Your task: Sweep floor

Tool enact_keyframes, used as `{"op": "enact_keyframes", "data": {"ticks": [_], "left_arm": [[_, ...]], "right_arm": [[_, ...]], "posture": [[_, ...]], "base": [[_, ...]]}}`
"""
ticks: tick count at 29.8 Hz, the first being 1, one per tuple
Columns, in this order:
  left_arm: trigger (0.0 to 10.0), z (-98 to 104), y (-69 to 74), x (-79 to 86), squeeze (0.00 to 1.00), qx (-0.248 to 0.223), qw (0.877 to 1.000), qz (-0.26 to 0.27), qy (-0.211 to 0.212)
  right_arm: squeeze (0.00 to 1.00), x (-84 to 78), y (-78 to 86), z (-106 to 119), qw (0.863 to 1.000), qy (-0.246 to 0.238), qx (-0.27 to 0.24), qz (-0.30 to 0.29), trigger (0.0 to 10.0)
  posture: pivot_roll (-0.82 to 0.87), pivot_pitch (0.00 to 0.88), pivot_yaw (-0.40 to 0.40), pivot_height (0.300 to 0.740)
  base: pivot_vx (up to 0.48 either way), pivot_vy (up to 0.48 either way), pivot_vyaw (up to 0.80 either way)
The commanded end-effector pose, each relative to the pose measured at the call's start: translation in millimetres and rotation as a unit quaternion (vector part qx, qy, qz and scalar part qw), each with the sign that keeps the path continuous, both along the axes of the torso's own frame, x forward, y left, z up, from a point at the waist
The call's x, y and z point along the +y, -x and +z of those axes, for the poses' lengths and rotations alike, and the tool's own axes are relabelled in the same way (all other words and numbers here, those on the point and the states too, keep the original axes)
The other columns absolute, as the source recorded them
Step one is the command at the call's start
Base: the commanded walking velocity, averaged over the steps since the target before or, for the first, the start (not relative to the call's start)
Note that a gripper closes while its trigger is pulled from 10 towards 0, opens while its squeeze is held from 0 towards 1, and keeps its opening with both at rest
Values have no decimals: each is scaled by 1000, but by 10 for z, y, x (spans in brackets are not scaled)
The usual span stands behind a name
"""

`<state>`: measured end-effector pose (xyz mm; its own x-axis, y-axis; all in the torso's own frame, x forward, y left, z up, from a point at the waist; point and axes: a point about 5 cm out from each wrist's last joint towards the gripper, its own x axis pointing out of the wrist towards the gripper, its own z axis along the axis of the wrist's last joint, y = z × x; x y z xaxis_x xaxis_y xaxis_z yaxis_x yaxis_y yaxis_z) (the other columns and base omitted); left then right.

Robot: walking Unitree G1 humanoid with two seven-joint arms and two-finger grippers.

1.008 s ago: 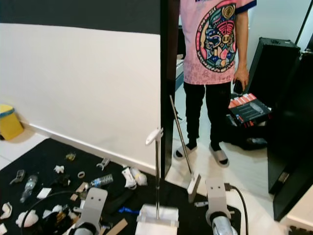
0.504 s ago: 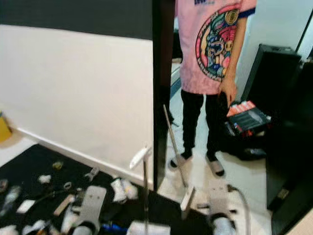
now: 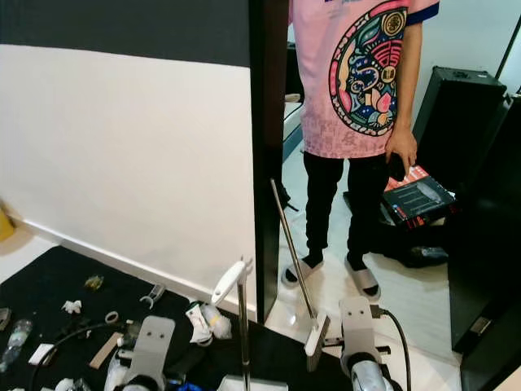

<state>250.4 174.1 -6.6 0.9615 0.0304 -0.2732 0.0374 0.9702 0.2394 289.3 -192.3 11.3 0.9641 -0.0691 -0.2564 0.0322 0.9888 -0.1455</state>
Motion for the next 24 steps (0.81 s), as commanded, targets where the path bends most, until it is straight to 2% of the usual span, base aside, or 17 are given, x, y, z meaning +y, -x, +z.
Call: {"op": "enact_keyframes", "data": {"ticks": [1, 9, 19, 24], "left_arm": [[10000, -34, 48, -34, 0, 4, 1000, 7, -1], [10000, -15, 28, -147, 0, 1, 1000, -17, 6], [10000, 2, 9, -178, 0, -3, 1000, -22, 0], [10000, 5, 14, -181, 0, -6, 1000, -18, 5]], "right_arm": [[0, -10, 42, -53, 1000, -1, 14, -4, 10000], [0, 8, 40, -53, 1000, -1, 14, -2, 10000], [0, -1, 44, -56, 1000, 0, 15, -3, 10000], [0, 0, 42, -55, 1000, -1, 15, -3, 10000]], "posture": [[11, 75, 7, 740], [14, 76, 6, 740], [10, 76, 5, 740], [9, 75, 4, 740]], "base": [[0, 0, 0], [0, 0, 0], [0, -480, 0], [0, 0, 0]]}}
